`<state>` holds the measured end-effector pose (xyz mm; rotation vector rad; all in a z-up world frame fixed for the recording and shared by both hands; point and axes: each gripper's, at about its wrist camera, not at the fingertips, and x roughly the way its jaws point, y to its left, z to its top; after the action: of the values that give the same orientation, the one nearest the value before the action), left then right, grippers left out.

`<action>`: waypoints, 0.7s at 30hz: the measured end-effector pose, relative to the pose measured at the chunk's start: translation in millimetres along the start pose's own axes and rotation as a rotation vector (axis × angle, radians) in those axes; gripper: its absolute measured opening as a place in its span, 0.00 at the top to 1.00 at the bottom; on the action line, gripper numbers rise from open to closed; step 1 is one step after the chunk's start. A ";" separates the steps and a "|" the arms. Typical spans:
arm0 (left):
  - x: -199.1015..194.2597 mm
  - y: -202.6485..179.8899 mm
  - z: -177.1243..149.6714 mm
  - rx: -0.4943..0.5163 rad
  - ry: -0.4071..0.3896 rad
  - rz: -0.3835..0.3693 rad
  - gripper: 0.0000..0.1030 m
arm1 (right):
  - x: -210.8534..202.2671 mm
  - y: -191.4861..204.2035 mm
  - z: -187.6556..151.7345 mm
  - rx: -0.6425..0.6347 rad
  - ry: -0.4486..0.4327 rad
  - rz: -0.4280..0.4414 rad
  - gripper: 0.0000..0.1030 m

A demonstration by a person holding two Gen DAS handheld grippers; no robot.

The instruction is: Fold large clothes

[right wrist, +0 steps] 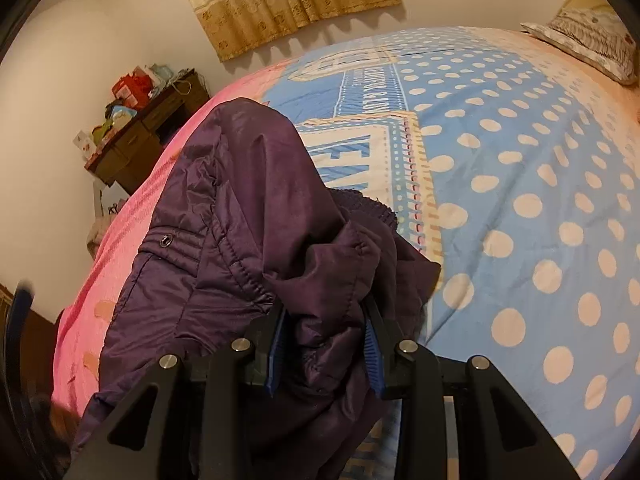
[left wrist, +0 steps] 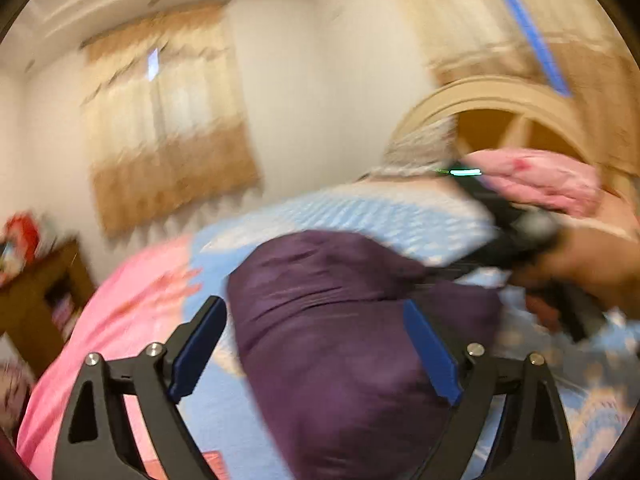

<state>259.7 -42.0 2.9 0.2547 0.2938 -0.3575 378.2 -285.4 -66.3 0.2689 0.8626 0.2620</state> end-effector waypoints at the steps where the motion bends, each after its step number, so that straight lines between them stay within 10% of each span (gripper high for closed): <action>1: 18.3 12.7 1.4 -0.034 0.045 0.010 0.10 | 0.4 0.1 -2.2 0.000 -0.009 -0.004 0.66; 5: 76.5 17.2 -16.0 -0.083 0.244 -0.079 0.10 | -0.1 0.4 -14.5 0.013 -0.041 -0.026 0.66; 12: 81.3 -8.0 -16.9 -0.075 0.222 -0.043 0.10 | -72.3 10.1 -1.0 0.266 -0.276 -0.092 0.61; 14: 80.1 -1.7 -18.0 -0.095 0.229 -0.049 0.10 | -91.2 27.5 8.5 0.313 -0.363 -0.027 0.37; 21: 74.8 12.2 -27.4 -0.126 0.235 -0.056 0.10 | -43.9 64.4 10.9 0.299 -0.376 0.035 0.31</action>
<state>324.8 -45.7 -44.5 0.1643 0.5538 -0.3629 351.7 -241.2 -6.8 0.5922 0.5217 0.1072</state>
